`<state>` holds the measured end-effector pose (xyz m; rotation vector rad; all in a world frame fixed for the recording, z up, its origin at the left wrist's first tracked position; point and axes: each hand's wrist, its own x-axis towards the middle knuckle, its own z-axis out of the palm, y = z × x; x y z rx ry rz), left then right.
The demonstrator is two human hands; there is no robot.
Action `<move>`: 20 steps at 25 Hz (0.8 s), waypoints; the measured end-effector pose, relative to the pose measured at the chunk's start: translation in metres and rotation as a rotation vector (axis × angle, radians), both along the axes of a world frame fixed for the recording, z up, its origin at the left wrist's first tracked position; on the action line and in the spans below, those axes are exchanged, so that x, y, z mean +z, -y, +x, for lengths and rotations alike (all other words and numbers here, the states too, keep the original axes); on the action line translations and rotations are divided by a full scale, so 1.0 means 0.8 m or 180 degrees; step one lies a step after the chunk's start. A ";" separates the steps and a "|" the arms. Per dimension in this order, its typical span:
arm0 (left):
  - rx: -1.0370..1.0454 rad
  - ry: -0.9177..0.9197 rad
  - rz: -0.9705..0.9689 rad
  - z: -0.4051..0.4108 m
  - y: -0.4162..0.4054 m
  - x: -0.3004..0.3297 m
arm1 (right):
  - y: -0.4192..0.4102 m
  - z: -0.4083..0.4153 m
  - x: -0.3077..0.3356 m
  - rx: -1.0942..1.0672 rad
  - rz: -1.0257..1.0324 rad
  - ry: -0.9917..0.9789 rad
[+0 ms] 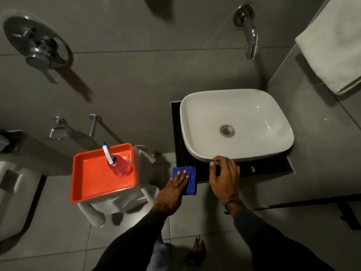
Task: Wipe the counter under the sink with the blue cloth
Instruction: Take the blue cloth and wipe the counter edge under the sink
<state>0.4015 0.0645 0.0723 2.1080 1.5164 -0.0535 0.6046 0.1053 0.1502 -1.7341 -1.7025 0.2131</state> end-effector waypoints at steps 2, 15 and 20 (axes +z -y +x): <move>-0.0083 0.0034 0.0027 -0.005 0.002 0.004 | 0.029 -0.021 -0.014 0.0181 -0.0490 0.0129; -0.0651 0.0421 0.0729 -0.076 -0.143 0.087 | 0.054 -0.125 -0.074 0.0976 -0.1846 0.1538; -0.1049 0.0311 0.0836 -0.030 -0.190 0.110 | 0.054 -0.128 -0.090 0.1241 -0.1907 0.1689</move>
